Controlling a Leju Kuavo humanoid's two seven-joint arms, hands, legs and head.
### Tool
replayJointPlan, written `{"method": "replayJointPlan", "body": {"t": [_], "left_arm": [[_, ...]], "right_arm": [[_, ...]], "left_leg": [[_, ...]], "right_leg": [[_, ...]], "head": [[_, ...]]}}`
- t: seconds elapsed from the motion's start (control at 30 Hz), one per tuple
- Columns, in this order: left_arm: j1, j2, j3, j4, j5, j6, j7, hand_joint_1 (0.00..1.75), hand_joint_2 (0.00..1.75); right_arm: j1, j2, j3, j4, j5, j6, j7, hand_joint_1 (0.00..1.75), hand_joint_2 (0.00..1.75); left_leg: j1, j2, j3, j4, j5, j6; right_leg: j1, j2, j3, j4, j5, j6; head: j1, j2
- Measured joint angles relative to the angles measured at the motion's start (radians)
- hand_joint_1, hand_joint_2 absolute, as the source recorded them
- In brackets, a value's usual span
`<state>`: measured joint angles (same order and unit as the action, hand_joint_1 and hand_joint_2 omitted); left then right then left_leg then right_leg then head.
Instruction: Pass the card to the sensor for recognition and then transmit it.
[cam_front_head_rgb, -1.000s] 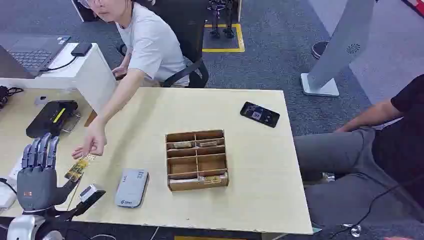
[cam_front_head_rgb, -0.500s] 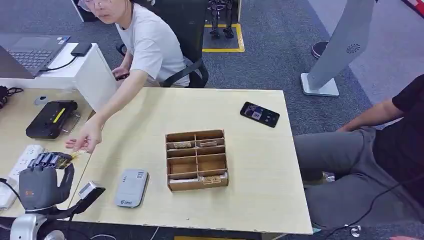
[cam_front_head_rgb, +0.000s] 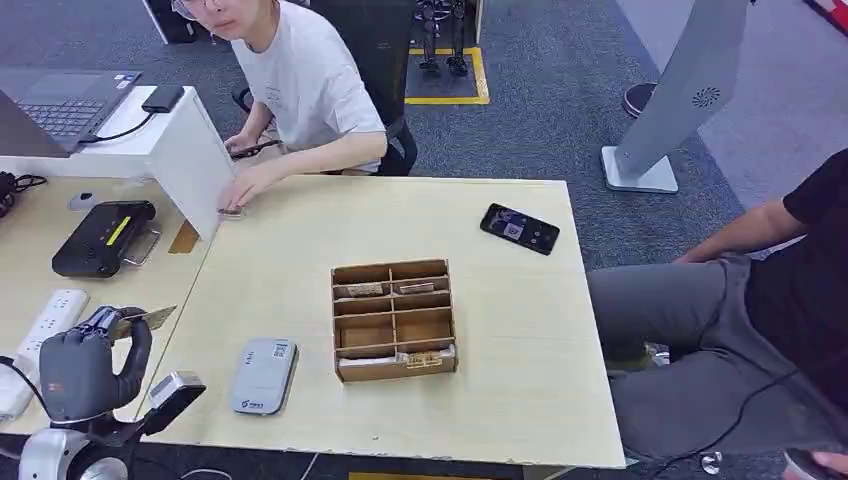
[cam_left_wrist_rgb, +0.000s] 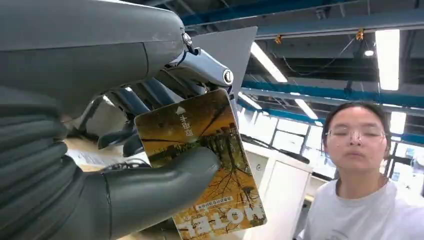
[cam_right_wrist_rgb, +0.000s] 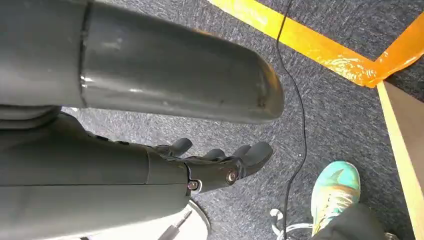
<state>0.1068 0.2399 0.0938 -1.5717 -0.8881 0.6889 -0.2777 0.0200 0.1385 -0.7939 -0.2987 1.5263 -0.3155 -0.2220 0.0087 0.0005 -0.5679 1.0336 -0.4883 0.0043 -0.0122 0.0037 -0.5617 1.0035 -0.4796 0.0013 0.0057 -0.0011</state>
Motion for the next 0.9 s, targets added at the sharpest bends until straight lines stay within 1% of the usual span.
{"method": "replayJointPlan", "body": {"t": [0.2, 0.23, 0.27, 0.33, 0.37, 0.4, 0.43, 0.47, 0.53, 0.67, 0.7, 0.83, 0.9], "left_arm": [[0.001, -0.008, 0.0, -0.007, 0.02, -0.002, -0.006, 1.75, 1.75], [0.001, -0.008, 0.0, -0.008, 0.053, -0.016, -0.008, 1.75, 1.75], [0.0, -0.01, 0.0, -0.013, 0.109, -0.056, -0.005, 1.75, 1.75], [-0.007, -0.022, -0.005, -0.023, 0.269, -0.229, 0.037, 1.75, 1.75], [-0.008, -0.027, -0.012, -0.033, 0.416, -0.387, 0.086, 1.75, 1.75], [-0.006, -0.03, -0.019, -0.045, 0.508, -0.522, 0.121, 1.75, 1.75], [-0.001, -0.033, -0.026, -0.057, 0.571, -0.603, 0.134, 1.75, 1.75], [0.002, -0.036, -0.033, -0.067, 0.611, -0.645, 0.146, 1.75, 1.75], [0.006, -0.04, -0.036, -0.085, 0.657, -0.671, 0.159, 1.75, 1.75], [0.014, -0.043, -0.047, -0.105, 0.763, -0.714, 0.197, 1.75, 1.75], [0.017, -0.047, -0.051, -0.108, 0.777, -0.712, 0.207, 1.75, 1.75], [0.017, -0.054, -0.073, -0.109, 0.734, -0.652, 0.258, 1.75, 1.75], [0.016, -0.057, -0.081, -0.108, 0.732, -0.637, 0.267, 1.75, 1.75]], "right_arm": [[0.005, 0.0, 0.002, -0.003, 0.0, 0.0, -0.002, 0.0, 0.0], [0.006, 0.0, 0.003, -0.004, -0.001, 0.0, -0.002, 0.0, 0.0], [0.007, 0.001, 0.004, -0.006, -0.005, 0.0, 0.0, 0.0, 0.0], [0.016, 0.007, 0.004, -0.023, -0.016, 0.022, 0.006, 0.0, 0.0], [0.023, 0.018, 0.004, -0.047, -0.021, 0.046, 0.01, 0.0, 0.0], [0.034, 0.029, 0.004, -0.075, -0.021, 0.071, 0.01, 0.0, 0.0], [0.045, 0.039, 0.004, -0.108, -0.021, 0.096, 0.012, 0.0, 0.0], [0.054, 0.047, 0.004, -0.132, -0.019, 0.109, 0.013, 0.0, 0.0], [0.072, 0.061, 0.004, -0.173, -0.017, 0.121, 0.017, 0.0, 0.0], [0.082, 0.073, 0.004, -0.211, -0.018, 0.116, 0.018, 0.0, 0.0], [0.082, 0.075, 0.004, -0.216, -0.018, 0.113, 0.016, 0.0, 0.0], [0.086, 0.083, 0.004, -0.225, -0.021, 0.093, 0.013, 0.0, 0.0], [0.085, 0.084, 0.004, -0.226, -0.022, 0.087, 0.013, 0.0, 0.0]], "left_leg": [[0.0, 0.0, 0.0, 0.0, 0.0, 0.0], [0.0, 0.0, 0.0, 0.0, 0.0, 0.0], [0.0, 0.0, 0.0, 0.0, 0.0, 0.0], [0.0, 0.0, 0.0, 0.0, 0.0, 0.0], [0.0, 0.0, 0.0, 0.0, 0.0, 0.0], [0.0, 0.0, -0.001, 0.0, 0.0, 0.0], [0.0, 0.0, -0.001, 0.0, 0.0, 0.0], [0.0, 0.0, -0.001, 0.0, 0.0, 0.0], [0.0, 0.0, -0.001, 0.0, 0.0, 0.0], [0.0, 0.0, -0.001, 0.0, 0.0, 0.0], [0.0, 0.0, -0.001, 0.0, 0.0, 0.0], [0.0, 0.0, -0.001, 0.0, 0.0, 0.0], [0.0, 0.0, -0.001, 0.0, 0.0, 0.0]], "right_leg": [[0.0, 0.0, 0.0, 0.0, 0.0, 0.0], [0.0, 0.0, 0.0, 0.0, 0.0, 0.0], [0.0, 0.0, -0.001, 0.0, 0.0, 0.0], [0.0, 0.0, 0.0, 0.0, 0.0, 0.0], [0.0, 0.0, 0.0, 0.0, 0.0, 0.0], [0.0, 0.0, 0.0, 0.0, 0.0, 0.0], [0.0, 0.0, 0.0, 0.0, 0.0, 0.0], [0.0, 0.0, 0.0, 0.0, 0.0, 0.0], [0.0, 0.001, -0.001, 0.0, 0.001, -0.001], [0.0, 0.0, -0.001, 0.0, 0.001, -0.001], [0.0, 0.0, -0.001, 0.0, 0.001, -0.001], [0.0, 0.0, -0.001, 0.0, 0.001, 0.0], [0.0, 0.0, -0.001, 0.0, 0.001, 0.0]], "head": [[0.0, 0.0], [0.0, 0.0], [0.0, 0.0], [0.0, 0.0], [0.0, 0.0], [0.0, 0.0], [0.0, 0.0], [0.0, 0.0], [0.0, 0.0], [0.0, 0.0], [0.0, 0.0], [0.0, 0.0], [0.0, 0.0]]}}
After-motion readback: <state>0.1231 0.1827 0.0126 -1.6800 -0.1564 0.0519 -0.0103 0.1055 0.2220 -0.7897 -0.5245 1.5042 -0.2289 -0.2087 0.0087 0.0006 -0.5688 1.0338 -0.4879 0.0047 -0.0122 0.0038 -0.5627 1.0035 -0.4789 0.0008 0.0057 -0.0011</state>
